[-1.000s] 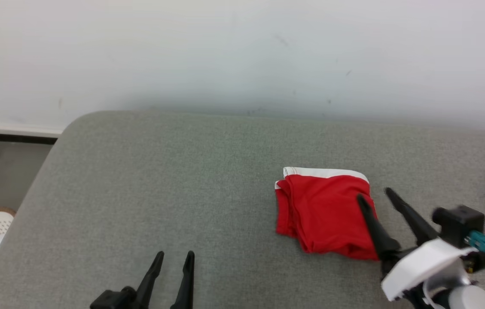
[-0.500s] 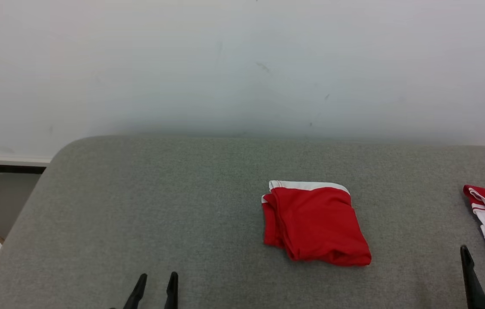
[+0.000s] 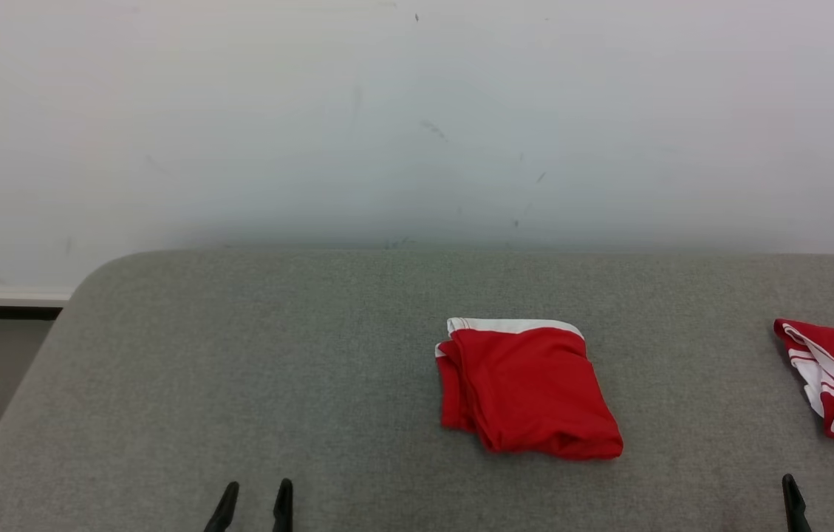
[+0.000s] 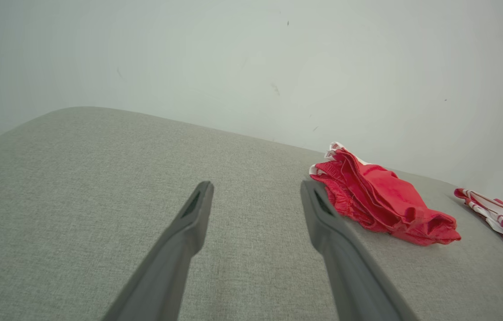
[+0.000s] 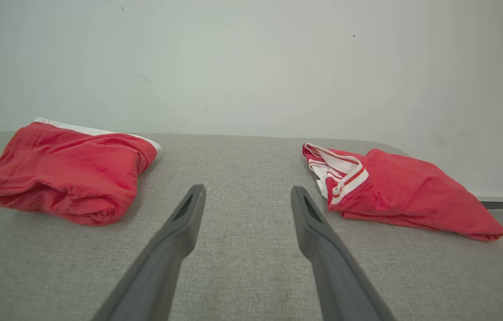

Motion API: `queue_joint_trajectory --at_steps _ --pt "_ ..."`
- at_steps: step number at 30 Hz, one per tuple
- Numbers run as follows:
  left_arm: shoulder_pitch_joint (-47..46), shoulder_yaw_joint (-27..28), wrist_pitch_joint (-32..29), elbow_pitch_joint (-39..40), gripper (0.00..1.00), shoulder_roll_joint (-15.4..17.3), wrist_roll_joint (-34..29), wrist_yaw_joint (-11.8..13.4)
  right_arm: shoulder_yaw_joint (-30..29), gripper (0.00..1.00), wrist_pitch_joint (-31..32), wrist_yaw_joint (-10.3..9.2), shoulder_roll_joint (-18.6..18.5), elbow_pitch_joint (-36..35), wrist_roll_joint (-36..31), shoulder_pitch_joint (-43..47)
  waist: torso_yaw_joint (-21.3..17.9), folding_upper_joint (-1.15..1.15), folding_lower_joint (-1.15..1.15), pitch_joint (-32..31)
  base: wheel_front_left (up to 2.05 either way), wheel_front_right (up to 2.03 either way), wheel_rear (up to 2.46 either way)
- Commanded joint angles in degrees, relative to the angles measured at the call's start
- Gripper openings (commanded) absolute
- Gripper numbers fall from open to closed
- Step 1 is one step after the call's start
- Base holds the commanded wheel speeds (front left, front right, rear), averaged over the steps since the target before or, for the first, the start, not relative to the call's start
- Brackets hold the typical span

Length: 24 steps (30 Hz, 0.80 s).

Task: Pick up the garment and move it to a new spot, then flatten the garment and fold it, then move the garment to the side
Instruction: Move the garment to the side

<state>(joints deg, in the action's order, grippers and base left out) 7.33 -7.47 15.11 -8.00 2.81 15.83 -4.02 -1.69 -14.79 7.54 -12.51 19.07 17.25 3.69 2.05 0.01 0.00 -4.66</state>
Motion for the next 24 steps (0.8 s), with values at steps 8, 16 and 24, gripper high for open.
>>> queue_joint_trajectory --at_steps 8,16,24 --pt "0.5 0.0 0.0 -0.1 1.0 0.2 0.0 -0.1 1.9 1.0 -0.4 -0.13 -0.2 -0.4 2.9 -1.9 0.1 -0.01 0.0 0.2 0.0 0.0 0.0" --pt "-0.5 -0.9 0.0 0.0 1.0 0.2 0.3 -0.2 6.7 1.0 7.7 -0.13 -3.1 -4.1 13.1 -7.3 1.4 -0.01 0.0 2.1 0.0 0.0 0.0" --pt "-4.1 -3.4 0.0 -0.1 1.0 0.2 1.3 -0.6 9.1 1.0 31.5 -0.13 -7.4 -7.2 27.1 -16.8 5.6 -0.01 0.0 7.9 0.0 0.0 0.0"
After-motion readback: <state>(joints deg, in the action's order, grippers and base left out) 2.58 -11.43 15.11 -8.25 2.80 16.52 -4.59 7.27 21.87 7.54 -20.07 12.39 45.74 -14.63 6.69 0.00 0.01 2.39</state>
